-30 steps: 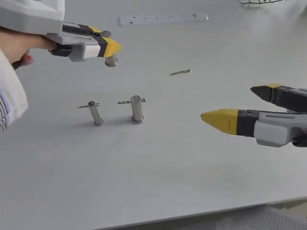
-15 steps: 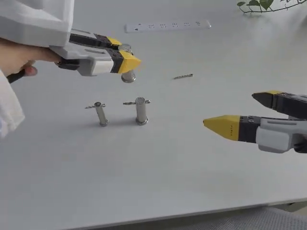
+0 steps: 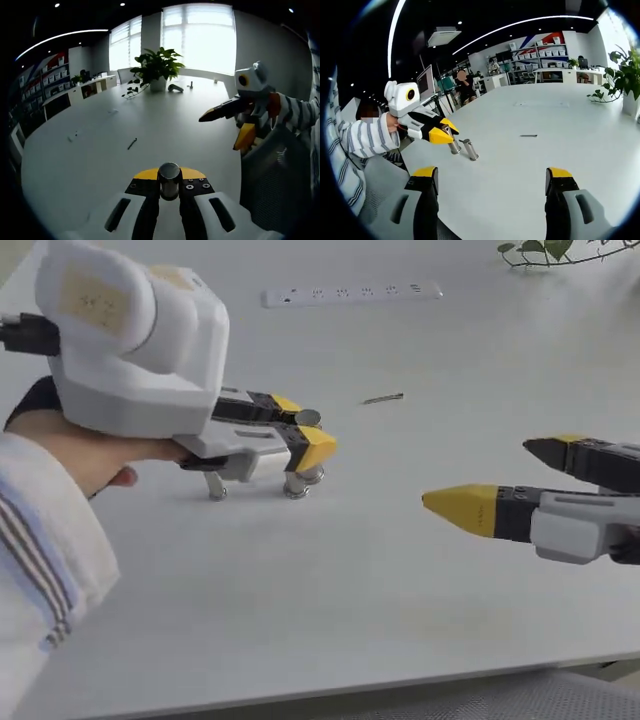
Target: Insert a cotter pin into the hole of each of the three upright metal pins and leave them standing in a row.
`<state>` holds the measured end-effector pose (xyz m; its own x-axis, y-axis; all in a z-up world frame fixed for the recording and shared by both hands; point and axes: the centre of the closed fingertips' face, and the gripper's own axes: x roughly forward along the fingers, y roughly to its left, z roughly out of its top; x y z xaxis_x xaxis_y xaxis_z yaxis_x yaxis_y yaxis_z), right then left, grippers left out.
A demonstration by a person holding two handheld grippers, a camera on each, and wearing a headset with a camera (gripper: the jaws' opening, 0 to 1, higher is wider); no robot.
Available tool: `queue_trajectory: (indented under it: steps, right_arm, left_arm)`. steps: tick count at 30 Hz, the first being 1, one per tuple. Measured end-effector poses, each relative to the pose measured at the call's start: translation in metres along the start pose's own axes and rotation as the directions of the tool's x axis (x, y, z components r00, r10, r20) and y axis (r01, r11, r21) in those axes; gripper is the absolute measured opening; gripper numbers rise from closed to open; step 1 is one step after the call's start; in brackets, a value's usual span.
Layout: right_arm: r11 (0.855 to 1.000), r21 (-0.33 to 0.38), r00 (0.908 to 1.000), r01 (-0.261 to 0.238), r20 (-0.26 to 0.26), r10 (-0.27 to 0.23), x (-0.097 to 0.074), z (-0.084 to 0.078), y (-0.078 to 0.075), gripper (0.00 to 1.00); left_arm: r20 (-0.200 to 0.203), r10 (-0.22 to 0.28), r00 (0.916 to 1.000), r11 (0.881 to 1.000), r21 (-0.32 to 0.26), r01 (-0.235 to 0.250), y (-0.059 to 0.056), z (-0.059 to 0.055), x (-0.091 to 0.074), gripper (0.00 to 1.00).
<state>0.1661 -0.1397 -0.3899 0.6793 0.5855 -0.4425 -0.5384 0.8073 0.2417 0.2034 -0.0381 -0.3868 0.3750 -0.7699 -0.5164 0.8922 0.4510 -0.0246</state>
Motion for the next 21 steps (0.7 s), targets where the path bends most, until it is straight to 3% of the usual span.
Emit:
queue_trajectory:
  steps: [1, 3, 21]
  right_arm:
    - [1.000, -0.001, 1.0000, 0.000, 0.000, 0.000, 0.000, 0.000, 0.000, 0.87]
    - [1.000, 0.002, 1.0000, -0.001, 0.002, 0.001, 0.000, 0.000, 0.000, 0.87]
    - [1.000, 0.004, 0.9997, -0.022, -0.014, 0.022, 0.002, -0.008, 0.007, 0.87]
  left_arm:
    - [-0.004, 0.000, 1.0000, 1.000, 0.002, 0.000, -0.010, 0.000, 0.001, 0.10]
    - [-0.011, 0.003, 0.9999, 1.000, 0.004, -0.003, -0.013, -0.003, 0.004, 0.10]
    - [-0.061, -0.008, 0.9981, 1.000, 0.029, 0.009, -0.031, -0.033, 0.025, 0.10]
